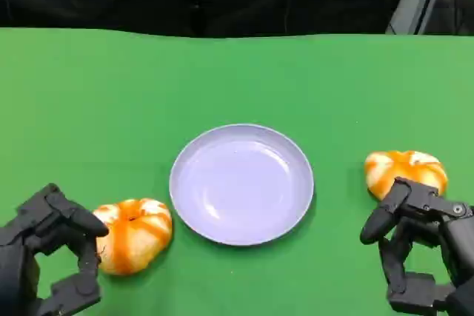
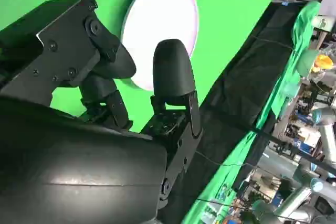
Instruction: Grasp the bread from the table and place it into the plate.
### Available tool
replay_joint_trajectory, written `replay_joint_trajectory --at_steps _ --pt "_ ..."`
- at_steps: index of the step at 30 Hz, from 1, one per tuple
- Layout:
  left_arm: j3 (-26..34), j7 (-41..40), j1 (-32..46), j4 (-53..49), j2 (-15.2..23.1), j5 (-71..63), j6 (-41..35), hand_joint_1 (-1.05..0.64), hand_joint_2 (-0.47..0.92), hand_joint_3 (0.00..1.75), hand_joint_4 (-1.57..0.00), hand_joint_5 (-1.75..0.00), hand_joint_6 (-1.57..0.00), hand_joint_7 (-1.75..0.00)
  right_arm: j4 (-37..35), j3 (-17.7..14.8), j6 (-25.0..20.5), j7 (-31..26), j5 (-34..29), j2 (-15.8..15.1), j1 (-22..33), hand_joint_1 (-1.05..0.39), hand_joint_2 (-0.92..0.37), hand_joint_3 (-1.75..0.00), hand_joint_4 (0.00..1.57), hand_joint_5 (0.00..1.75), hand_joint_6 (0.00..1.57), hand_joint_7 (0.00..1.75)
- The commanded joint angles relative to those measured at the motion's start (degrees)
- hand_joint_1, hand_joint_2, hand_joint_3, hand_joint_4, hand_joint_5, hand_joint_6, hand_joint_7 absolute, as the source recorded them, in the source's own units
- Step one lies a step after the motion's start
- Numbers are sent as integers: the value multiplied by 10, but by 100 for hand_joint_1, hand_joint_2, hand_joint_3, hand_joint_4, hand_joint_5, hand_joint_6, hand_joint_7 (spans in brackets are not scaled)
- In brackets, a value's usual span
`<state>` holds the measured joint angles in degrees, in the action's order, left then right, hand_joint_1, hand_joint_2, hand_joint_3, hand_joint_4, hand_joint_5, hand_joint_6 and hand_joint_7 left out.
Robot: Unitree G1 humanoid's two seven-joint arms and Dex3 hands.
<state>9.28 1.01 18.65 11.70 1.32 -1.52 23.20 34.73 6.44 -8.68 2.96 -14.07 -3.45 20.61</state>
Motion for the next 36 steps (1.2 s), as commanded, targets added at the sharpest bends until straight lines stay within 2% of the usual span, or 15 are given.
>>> replay_joint_trajectory --at_steps 1,12,16,18,19,20,21,23,24,25,29,36 --pt "7 -4 -3 -4 7 6 1 6 46 130 -79 -170 -76 -144 7 -2 -3 -5 1 0 -1 8 -42 -132 80 175 74 146" --pt "7 -4 -5 -10 9 2 6 7 46 131 -78 -170 -75 -145 4 -2 0 -2 3 -3 -3 9 -41 -134 79 175 74 146" --pt "6 10 -5 -15 19 10 9 6 50 124 -76 -167 -72 -143 3 -1 1 -2 3 -3 -3 9 -41 -135 80 175 74 147" --pt "3 21 -3 -14 31 6 2 2 59 106 -73 -154 -71 -131 5 0 0 -3 3 -2 -2 9 -41 -135 79 175 74 146" --pt "2 20 -1 -12 36 -5 -4 -6 63 88 -68 -132 -69 -106 6 1 0 -3 3 -1 -1 9 -41 -135 78 175 74 146" --pt "1 18 1 -9 38 -14 -9 -9 67 74 -67 -120 -71 -87 6 1 0 -4 3 -1 0 9 -41 -135 78 175 74 146" --pt "-1 11 4 -1 44 -42 -23 -10 70 66 -66 -113 -72 -75 6 2 1 -5 2 -1 0 9 -41 -135 78 175 74 146" --pt "-7 6 11 24 58 -108 -68 -27 85 25 -59 -78 -69 -35 6 5 3 -6 -2 -1 1 8 -40 -135 78 175 74 146" --pt "-13 7 15 39 67 -149 -97 -30 88 16 -58 -70 -68 -26 6 7 5 -7 -3 -1 2 8 -40 -135 78 175 74 146" --pt "-19 8 17 49 76 -186 -116 -40 91 9 -50 -58 -61 -15 9 9 4 -7 -4 0 3 9 -40 -135 78 175 73 146" --pt "-46 12 12 64 102 -275 -155 -49 90 1 -39 -39 -49 -1 18 14 -3 -7 -3 2 10 8 -41 -135 77 175 73 146" --pt "-112 15 -17 68 143 -458 -217 -57 90 0 -32 -29 -37 0 28 17 -2 -4 2 0 16 9 -42 -133 76 175 73 147"
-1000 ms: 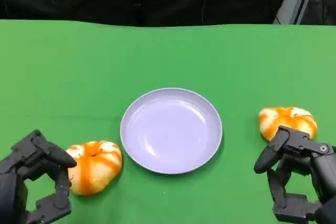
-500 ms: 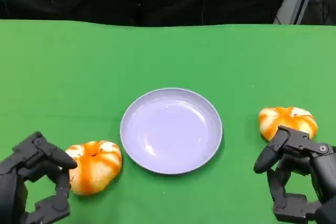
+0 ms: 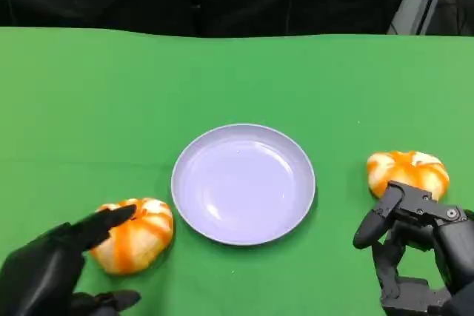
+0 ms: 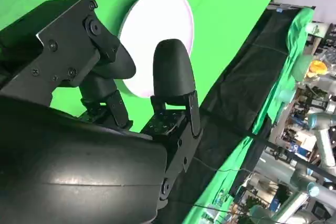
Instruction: Grasp the bread from the table and place it into the plate.
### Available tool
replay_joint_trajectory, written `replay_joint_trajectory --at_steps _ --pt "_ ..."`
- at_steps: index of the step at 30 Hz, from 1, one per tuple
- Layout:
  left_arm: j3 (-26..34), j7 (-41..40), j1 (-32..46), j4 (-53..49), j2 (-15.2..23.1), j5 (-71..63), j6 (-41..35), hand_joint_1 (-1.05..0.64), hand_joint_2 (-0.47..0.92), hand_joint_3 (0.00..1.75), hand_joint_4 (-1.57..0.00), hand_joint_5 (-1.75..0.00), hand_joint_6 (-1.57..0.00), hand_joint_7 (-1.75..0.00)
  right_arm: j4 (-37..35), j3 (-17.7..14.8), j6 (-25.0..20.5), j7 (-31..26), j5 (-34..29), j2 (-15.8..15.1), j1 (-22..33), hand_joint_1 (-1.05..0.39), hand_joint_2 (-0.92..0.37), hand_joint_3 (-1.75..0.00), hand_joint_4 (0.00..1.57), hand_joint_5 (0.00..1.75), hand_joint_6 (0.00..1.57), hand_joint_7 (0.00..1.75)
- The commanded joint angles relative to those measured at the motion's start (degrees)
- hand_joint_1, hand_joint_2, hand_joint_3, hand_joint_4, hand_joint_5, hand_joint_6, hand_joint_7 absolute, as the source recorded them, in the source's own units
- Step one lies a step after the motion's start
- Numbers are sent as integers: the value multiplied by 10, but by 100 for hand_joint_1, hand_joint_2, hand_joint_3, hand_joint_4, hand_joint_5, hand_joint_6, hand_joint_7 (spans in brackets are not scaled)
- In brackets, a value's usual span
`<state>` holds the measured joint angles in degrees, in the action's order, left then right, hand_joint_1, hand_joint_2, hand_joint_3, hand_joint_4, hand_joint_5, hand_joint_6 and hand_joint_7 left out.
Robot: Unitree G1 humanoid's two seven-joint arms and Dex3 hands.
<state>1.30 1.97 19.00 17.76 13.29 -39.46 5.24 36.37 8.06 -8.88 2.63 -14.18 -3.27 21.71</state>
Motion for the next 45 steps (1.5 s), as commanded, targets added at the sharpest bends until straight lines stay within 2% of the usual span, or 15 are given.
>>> replay_joint_trajectory --at_steps 1,8,17,21,28,29,30,32,34,35,38,39,41,42,45 --pt "-42 10 -28 3 28 -98 -47 -58 90 0 -32 -28 -36 0 13 1 -1 0 3 -2 5 9 -41 -134 77 175 73 148" --pt "-99 15 -81 -56 44 -169 -95 -58 92 2 -40 -31 -37 -1 21 2 -5 2 4 -3 7 8 -41 -134 77 175 74 148" --pt "-183 -31 -176 -202 47 -244 -138 -55 92 3 -48 -33 -45 -3 28 6 -6 2 2 -1 12 10 -40 -136 78 171 75 146" --pt "-213 -22 -207 -261 39 -255 -172 -51 92 6 -51 -34 -48 -4 37 10 -13 2 -3 -2 17 10 -40 -136 77 172 74 147" --pt "-237 -33 -229 -314 42 -236 -193 -40 92 20 -60 -37 -57 -5 39 10 -14 2 2 -3 17 10 -39 -137 77 170 73 147" --pt "-231 -55 -227 -316 42 -221 -180 -36 92 21 -68 -43 -65 -8 40 11 -15 2 1 -3 18 10 -39 -137 76 170 73 147" --pt "-221 -92 -223 -320 42 -200 -155 -32 92 20 -71 -61 -75 -8 41 12 -13 3 1 -3 19 9 -39 -137 76 170 73 147" --pt "-204 -154 -216 -323 48 -159 -106 -23 92 20 -83 -111 -109 -14 42 12 -12 2 2 -3 20 9 -39 -137 77 169 73 147" --pt "-194 -182 -206 -304 54 -138 -85 -21 91 27 -83 -141 -120 -19 43 13 -15 3 3 -2 19 9 -39 -138 78 169 73 146" --pt "-190 -194 -202 -295 56 -131 -77 -21 87 38 -79 -159 -119 -33 44 13 -17 3 4 -1 18 9 -39 -138 78 169 73 146" --pt "-180 -223 -192 -269 63 -121 -60 -21 73 71 -81 -173 -88 -113 41 15 -18 2 4 0 17 10 -40 -138 77 168 74 146" --pt "-178 -224 -187 -253 67 -122 -60 -22 70 79 -82 -174 -84 -123 41 16 -17 1 3 1 18 10 -40 -138 78 168 74 146" --pt "-170 -219 -174 -218 73 -121 -63 -22 64 91 -82 -174 -80 -132 43 19 -19 0 0 2 19 10 -40 -138 78 168 74 146" --pt "-167 -217 -169 -204 76 -120 -64 -20 59 95 -82 -175 -83 -126 45 20 -21 -1 -1 2 19 10 -39 -138 78 167 74 145" --pt "-154 -209 -156 -170 90 -112 -53 -18 55 99 -83 -175 -87 -123 49 24 -20 0 -5 2 19 10 -39 -138 78 167 74 145"
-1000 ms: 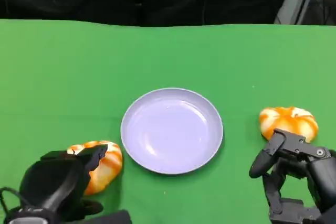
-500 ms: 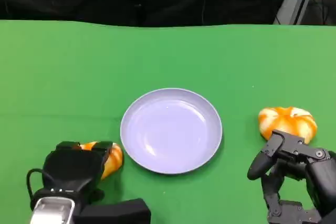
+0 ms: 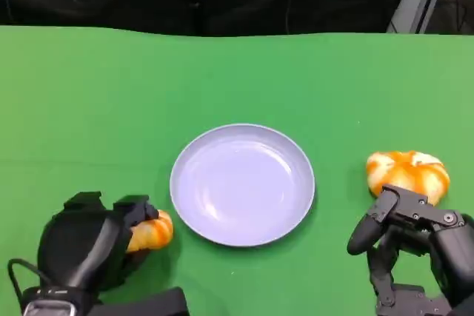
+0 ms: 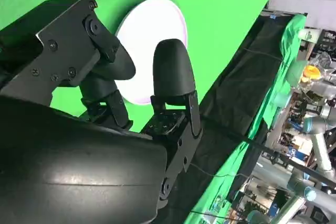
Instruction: Grasp the bread from the table and place it into the plate.
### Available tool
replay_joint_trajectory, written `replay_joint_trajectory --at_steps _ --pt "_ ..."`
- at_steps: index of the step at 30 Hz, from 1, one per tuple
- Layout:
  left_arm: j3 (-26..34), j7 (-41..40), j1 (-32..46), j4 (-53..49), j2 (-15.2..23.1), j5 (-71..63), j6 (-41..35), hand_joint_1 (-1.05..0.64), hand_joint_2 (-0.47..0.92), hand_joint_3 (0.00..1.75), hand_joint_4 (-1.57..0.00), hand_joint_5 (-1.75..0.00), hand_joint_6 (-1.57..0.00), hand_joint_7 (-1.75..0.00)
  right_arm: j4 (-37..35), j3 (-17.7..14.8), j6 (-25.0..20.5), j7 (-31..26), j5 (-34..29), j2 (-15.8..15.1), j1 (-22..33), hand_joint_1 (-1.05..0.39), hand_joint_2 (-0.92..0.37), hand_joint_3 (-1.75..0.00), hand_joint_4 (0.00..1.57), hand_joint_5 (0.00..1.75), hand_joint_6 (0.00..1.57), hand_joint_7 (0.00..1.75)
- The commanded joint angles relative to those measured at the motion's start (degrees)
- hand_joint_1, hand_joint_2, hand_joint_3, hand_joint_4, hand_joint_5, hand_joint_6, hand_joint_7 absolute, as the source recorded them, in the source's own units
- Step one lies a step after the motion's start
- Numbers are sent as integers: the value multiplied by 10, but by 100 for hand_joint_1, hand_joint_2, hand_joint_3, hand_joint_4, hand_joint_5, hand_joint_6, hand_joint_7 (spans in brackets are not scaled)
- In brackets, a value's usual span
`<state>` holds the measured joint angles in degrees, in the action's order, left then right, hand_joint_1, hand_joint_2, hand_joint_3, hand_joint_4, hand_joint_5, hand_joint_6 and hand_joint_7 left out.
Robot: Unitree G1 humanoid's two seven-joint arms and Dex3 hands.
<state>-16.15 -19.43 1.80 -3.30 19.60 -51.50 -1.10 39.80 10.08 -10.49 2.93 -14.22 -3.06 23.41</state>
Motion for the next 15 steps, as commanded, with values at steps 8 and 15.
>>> replay_joint_trajectory --at_steps 8,15 --pt "51 -20 22 60 36 33 44 -17 52 100 -84 -175 -78 -151 18 5 -14 -2 1 3 -2 9 -39 -137 78 167 73 145" --pt "53 -29 7 79 31 35 79 -17 43 116 -88 -175 -77 -156 15 2 -17 -5 -6 0 -6 9 -40 -135 77 170 73 146"
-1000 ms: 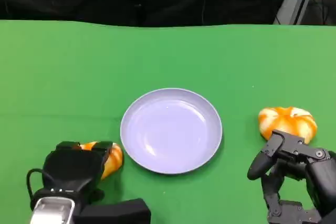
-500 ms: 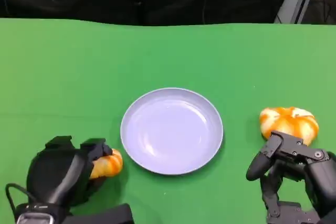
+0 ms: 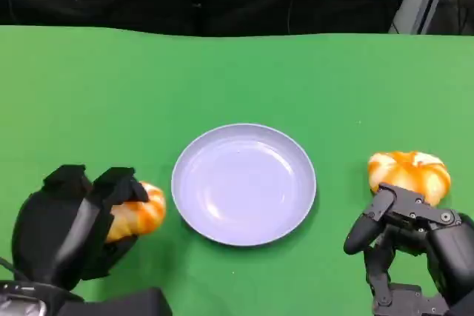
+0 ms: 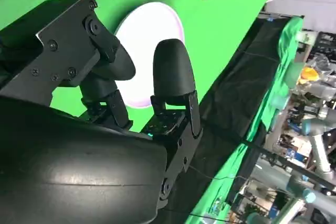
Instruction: Grasp the bread from the table and place it into the plate.
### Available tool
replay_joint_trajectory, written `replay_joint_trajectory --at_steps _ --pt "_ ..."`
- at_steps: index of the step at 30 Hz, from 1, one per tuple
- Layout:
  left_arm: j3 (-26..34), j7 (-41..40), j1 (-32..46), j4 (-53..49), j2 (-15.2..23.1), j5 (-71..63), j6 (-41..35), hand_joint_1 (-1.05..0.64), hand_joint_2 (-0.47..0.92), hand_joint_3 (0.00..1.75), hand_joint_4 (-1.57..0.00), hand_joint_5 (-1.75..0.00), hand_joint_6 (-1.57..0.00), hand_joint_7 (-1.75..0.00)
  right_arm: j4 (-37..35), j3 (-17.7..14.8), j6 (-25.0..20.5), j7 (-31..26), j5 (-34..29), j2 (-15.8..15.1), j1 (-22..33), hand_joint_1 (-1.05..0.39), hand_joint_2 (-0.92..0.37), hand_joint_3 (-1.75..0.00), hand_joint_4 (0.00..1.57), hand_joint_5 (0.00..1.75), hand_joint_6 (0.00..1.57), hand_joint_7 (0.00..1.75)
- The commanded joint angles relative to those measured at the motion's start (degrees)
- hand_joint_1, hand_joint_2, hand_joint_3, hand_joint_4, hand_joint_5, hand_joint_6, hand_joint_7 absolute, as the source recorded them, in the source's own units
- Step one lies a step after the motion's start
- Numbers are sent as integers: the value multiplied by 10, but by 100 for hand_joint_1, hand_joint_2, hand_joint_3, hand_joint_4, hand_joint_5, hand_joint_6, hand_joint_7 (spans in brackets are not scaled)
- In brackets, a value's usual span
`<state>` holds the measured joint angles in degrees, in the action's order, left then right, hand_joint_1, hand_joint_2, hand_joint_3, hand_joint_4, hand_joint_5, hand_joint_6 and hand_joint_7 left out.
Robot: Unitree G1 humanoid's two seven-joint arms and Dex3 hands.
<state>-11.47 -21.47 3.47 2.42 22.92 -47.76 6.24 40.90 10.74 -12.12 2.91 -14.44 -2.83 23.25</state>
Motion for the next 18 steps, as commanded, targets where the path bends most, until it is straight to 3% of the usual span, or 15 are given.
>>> replay_joint_trajectory --at_steps 1,5,8,14,18 --pt "6 -13 -15 27 -7 -4 8 -17 43 117 -88 -175 -77 -157 4 -5 -1 -4 -2 -2 -4 9 -41 -135 77 171 73 146" --pt "-6 -17 -49 38 -23 -13 20 -19 43 119 -87 -175 -72 -161 6 -10 2 -1 2 -6 -3 9 -40 -136 78 170 74 145" --pt "-20 -10 -75 35 -43 -19 16 -20 41 124 -86 -175 -77 -148 9 -14 2 3 5 -9 -2 10 -41 -137 78 169 74 146" --pt "-54 4 -124 9 -87 -16 10 -21 35 129 -87 -175 -80 -146 9 -11 3 2 3 -9 5 11 -38 -138 78 168 74 146" --pt "-80 9 -164 -35 -119 -23 1 -20 39 125 -88 -175 -74 -164 11 -9 3 3 2 -11 7 10 -39 -137 78 167 73 145"
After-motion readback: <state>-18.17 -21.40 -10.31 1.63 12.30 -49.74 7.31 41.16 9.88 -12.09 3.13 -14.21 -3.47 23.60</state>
